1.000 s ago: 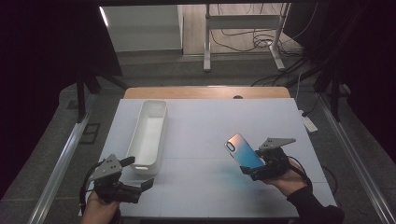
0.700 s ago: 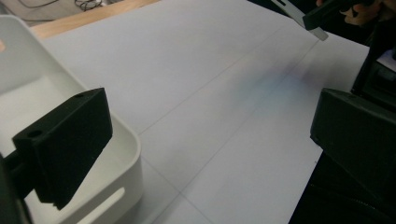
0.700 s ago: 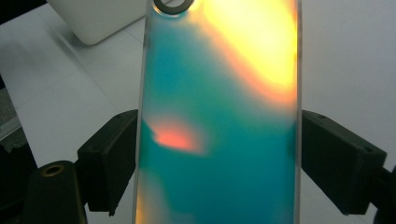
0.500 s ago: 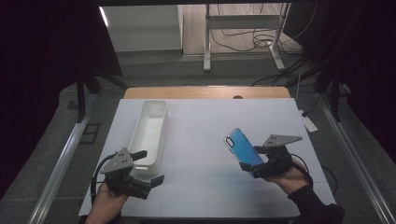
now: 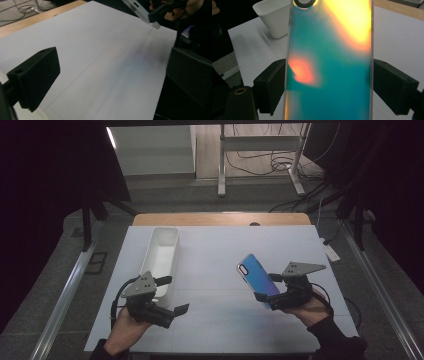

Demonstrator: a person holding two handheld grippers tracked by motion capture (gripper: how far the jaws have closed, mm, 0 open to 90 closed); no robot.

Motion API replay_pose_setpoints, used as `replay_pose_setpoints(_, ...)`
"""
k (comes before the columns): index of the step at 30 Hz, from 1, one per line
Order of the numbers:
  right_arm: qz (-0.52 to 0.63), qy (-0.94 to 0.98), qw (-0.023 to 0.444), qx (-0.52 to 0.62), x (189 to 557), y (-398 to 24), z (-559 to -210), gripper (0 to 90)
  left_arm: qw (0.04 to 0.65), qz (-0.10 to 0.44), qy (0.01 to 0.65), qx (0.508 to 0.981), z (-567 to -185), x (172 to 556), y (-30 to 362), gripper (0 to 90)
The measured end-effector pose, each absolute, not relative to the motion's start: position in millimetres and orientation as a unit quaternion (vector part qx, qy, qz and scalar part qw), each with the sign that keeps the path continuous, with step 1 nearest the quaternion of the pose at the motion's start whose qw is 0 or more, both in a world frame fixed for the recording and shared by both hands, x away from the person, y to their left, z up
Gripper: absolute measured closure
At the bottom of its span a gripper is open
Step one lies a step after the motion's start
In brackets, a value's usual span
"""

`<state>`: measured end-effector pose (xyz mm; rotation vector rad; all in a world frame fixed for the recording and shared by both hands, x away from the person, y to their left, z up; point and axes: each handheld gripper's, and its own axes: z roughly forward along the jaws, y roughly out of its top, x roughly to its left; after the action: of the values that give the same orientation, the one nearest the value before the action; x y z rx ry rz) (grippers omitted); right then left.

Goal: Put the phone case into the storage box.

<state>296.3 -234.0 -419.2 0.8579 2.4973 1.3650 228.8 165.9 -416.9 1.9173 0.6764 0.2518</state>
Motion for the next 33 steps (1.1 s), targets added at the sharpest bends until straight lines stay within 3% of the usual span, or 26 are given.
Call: replay_pose_setpoints(33, 0.494, 0.837, 0.053, 0.229, 285, -209, -411, 16.2, 0.543, 0.040, 0.217, 0.810, -412, 253, 117, 0.0)
